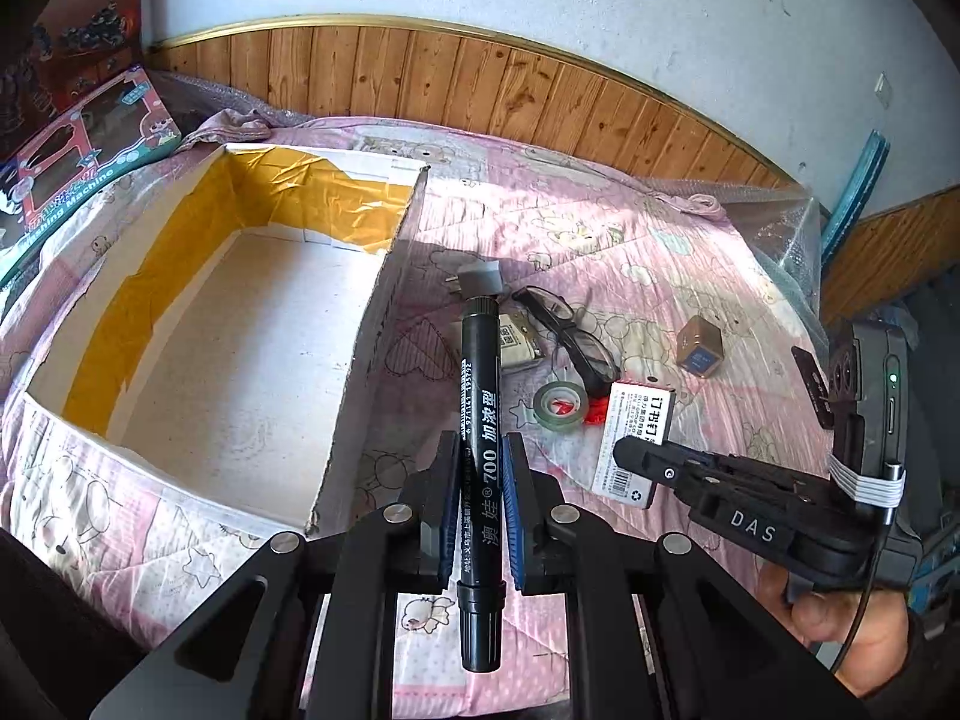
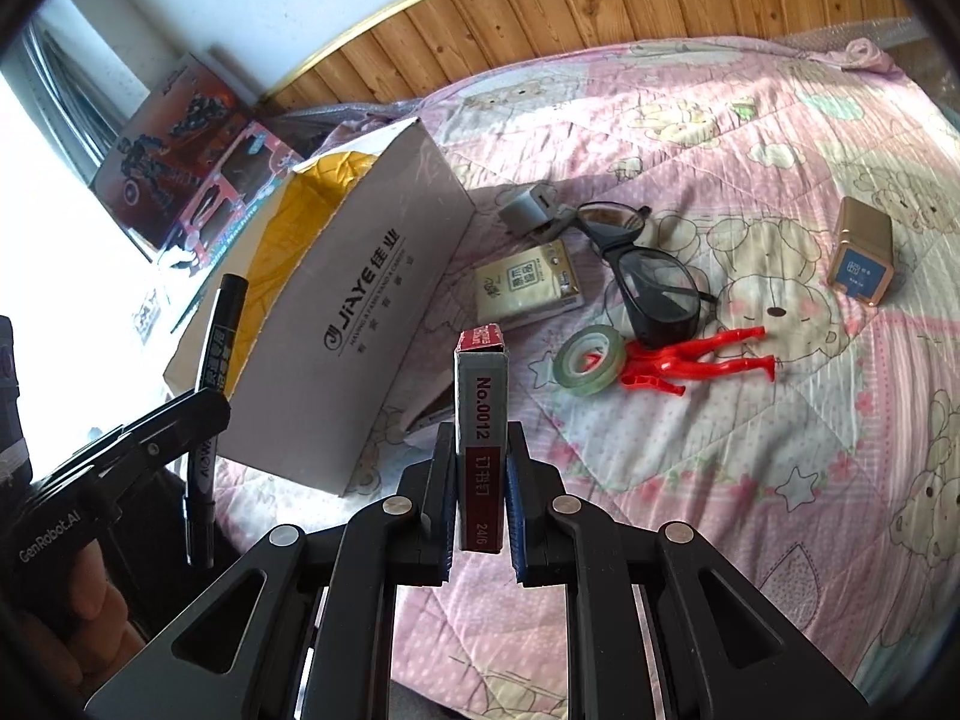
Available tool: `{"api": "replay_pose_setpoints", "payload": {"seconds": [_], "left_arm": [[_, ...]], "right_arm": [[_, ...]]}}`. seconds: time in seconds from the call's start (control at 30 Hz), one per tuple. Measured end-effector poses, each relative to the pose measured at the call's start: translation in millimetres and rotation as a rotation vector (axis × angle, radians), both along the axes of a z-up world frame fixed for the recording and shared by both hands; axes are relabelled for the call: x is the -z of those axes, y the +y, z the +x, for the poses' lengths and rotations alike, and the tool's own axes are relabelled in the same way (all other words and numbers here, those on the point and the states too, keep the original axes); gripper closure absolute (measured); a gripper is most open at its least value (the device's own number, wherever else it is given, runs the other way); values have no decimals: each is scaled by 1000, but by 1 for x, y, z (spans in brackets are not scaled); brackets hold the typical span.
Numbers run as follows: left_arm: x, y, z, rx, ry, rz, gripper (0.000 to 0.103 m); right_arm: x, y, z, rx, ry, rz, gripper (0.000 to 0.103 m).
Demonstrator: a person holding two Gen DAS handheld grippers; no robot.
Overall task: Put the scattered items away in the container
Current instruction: 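Carry the marker and staple box over the open cardboard box with both tools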
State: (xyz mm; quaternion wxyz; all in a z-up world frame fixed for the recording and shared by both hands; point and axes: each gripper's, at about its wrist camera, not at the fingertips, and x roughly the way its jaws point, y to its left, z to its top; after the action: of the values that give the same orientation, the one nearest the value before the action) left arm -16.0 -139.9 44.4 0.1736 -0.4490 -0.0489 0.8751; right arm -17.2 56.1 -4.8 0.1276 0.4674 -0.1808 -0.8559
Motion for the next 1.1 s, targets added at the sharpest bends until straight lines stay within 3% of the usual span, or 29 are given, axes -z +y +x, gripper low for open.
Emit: {"api": "replay_pose_setpoints", "payload": {"seconds": [0.73, 1.1], "left_arm": [[-35, -84, -11, -107, 39, 116, 89], [-42, -117, -28, -148, 50, 131, 89]], "right_arm": [[-78, -84, -8, -115, 99, 54, 88], [-98, -127, -29, -191, 122, 88, 88]]}}
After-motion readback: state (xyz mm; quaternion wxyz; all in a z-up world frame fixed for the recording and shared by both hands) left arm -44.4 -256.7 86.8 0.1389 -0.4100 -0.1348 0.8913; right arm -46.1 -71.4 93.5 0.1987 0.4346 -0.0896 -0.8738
